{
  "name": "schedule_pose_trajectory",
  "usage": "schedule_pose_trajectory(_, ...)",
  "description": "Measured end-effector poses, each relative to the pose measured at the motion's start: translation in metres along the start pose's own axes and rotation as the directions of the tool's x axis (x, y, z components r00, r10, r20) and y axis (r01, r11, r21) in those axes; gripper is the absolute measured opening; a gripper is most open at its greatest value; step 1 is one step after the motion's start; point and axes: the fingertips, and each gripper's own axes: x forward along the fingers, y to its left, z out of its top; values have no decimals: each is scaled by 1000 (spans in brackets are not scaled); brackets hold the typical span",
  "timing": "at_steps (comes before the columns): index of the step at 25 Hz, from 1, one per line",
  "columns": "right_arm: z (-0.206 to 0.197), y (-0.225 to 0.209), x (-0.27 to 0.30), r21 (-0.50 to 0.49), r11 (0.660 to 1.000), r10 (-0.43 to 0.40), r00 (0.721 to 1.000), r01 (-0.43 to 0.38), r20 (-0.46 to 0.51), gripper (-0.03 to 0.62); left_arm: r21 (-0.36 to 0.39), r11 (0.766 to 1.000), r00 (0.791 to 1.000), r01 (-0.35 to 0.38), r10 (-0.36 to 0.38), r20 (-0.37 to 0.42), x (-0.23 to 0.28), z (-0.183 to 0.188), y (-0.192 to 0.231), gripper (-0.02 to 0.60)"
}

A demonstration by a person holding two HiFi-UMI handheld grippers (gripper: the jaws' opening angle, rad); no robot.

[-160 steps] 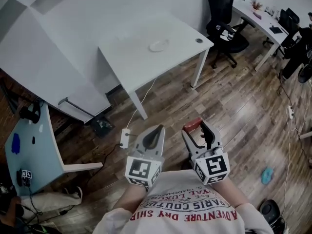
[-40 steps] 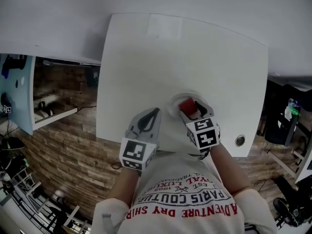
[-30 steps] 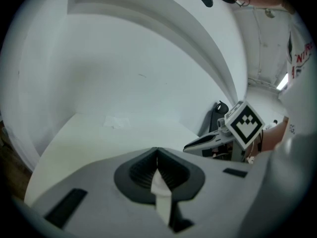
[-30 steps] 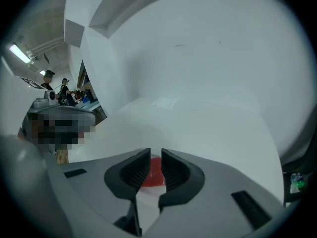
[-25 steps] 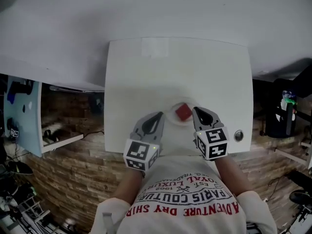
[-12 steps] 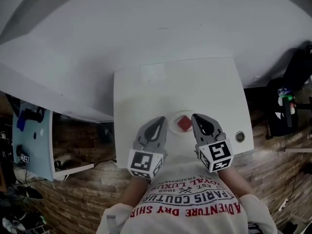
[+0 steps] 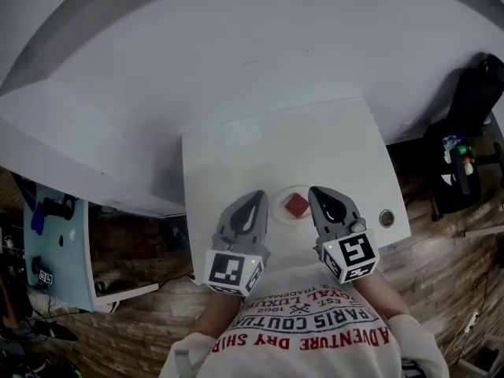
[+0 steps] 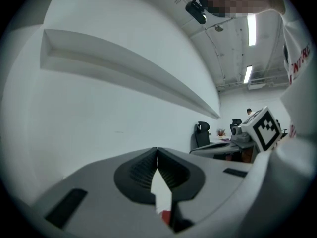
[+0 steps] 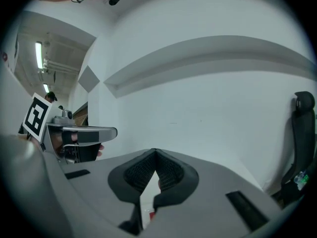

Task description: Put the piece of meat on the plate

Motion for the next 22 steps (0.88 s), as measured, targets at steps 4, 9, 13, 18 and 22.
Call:
schedule_pose_trajectory(4,-1,-2,-1,9,1000,-10,1000,10,-5,12,0,1000,1000,9,-9,-3,2,-1,-2,6)
schedule_pose_trajectory(9,-6,-2,4,45,999,-6,1000,7,-30,12,1,1000,1000,13,-13,-11,2,-3,-1,6)
schedule_pose_trajectory(13,-9,-4,6,29,999,-20,999,21,-40,12,-5,1000,1000,10,-10,-22,3,-6,2,6)
schedule_pose_trajectory(18,-14,-7,7,27,999,-35,998,37,-55,12,-4,1000,999,21,-21,-32,6,-10,0,6)
schedule_pose_trajectory(22,-15,-11,10,22,999,-46,997,47,-59,12,-3,1000,999,29,-29,-31,11,-10,0,6)
